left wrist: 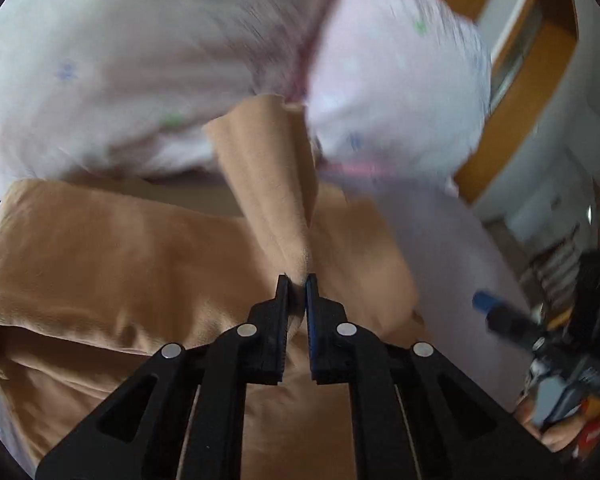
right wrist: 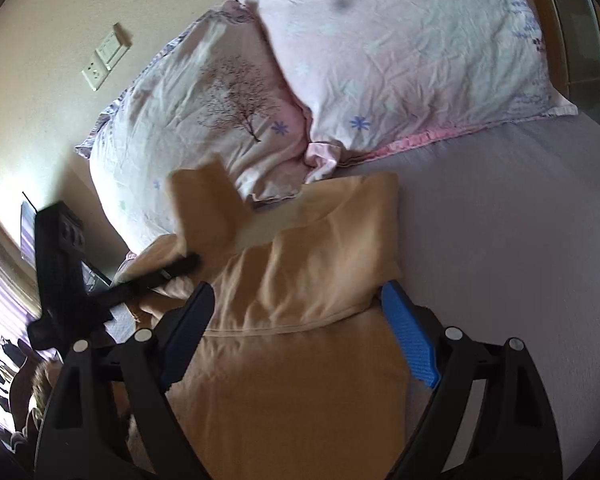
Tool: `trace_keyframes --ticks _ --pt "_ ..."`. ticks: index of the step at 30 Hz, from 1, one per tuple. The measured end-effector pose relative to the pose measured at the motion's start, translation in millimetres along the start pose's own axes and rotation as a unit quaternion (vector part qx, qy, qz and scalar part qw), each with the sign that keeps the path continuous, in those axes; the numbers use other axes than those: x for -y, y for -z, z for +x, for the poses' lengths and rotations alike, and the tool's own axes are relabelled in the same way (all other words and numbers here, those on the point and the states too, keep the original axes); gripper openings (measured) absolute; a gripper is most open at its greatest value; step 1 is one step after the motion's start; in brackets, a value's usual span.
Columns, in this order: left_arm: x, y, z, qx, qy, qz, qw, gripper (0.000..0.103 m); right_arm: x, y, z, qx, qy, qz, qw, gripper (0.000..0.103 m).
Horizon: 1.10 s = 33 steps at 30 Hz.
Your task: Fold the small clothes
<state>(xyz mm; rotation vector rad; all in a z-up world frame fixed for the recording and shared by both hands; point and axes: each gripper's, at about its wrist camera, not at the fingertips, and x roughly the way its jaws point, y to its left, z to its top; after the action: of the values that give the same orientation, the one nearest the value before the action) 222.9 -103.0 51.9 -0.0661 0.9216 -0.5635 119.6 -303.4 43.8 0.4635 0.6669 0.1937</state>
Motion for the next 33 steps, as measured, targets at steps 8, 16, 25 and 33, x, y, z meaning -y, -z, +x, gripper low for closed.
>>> trace_keyframes --ticks 8,16,25,33 --pt "29 42 -34 0.009 -0.013 0.081 0.9966 0.076 23 -24 21 -0.036 -0.006 0.033 0.999 0.067" --pt "-81 10 -54 0.059 -0.227 0.024 0.9718 0.084 -2 -61 93 -0.061 0.086 -0.056 0.993 0.033" --pt "-117 47 -36 -0.012 -0.211 -0.002 0.9773 0.083 -4 -49 115 -0.072 0.16 -0.129 0.976 0.001" --pt "-113 68 -80 0.018 -0.159 -0.026 0.9869 0.081 23 -54 72 -0.047 0.134 -0.045 0.989 0.064"
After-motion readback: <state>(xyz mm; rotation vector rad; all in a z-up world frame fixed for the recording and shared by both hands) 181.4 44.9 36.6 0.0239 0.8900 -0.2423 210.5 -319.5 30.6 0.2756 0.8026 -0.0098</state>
